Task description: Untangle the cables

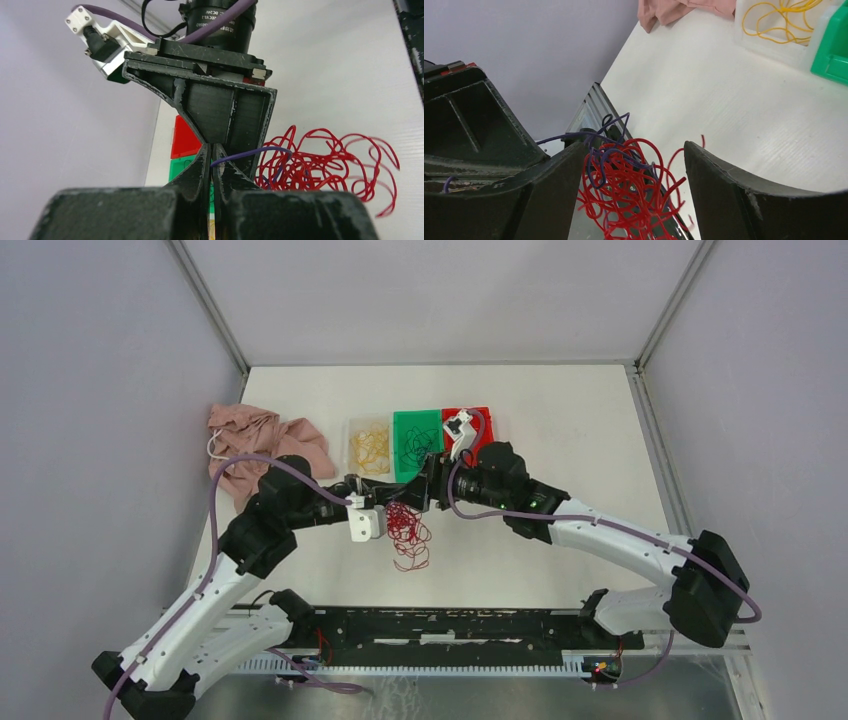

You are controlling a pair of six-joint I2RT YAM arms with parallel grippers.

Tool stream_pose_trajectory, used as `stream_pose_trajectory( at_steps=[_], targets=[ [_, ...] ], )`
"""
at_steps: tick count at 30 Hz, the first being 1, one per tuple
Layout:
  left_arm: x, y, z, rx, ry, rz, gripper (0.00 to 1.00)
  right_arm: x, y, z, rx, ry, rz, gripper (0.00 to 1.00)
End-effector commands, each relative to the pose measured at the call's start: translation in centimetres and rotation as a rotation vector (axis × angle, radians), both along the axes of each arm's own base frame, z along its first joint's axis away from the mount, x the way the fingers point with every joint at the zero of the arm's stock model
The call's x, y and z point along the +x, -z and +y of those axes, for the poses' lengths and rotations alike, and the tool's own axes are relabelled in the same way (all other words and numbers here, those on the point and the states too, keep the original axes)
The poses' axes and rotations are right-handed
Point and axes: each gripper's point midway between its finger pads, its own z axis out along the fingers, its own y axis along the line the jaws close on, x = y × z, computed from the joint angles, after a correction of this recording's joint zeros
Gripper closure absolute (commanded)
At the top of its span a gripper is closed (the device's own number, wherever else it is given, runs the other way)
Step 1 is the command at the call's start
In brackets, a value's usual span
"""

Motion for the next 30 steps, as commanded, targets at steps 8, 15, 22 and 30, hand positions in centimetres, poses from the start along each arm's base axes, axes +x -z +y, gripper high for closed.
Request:
stream_pose_trajectory(
  at_steps=[8,15,22,30],
  targets=[
    [0.4,-3.8,-0.8,-0.054,0.018,-0.152,0.97,-0.8,-3.0,4.4,0.288,-0.036,0.054,0.20],
    [0.3,-6.2,-1.5,-0.078,0.039,-0.199,0.97,0.7,2.8,4.8,0.065,0.087,0.072,0.20],
    [0.0,-11.7,-2.1,-0.140,0.062,-0.278,0.97,1.7,9.8,2.2,-0.111,0.195,0.067,0.20],
    [-0.7,-16.1,-1.9,-0.224,0.062,-0.303,0.97,1.4,12.7,1.3,-0.063,0.209,0.122,0.21]
  ],
)
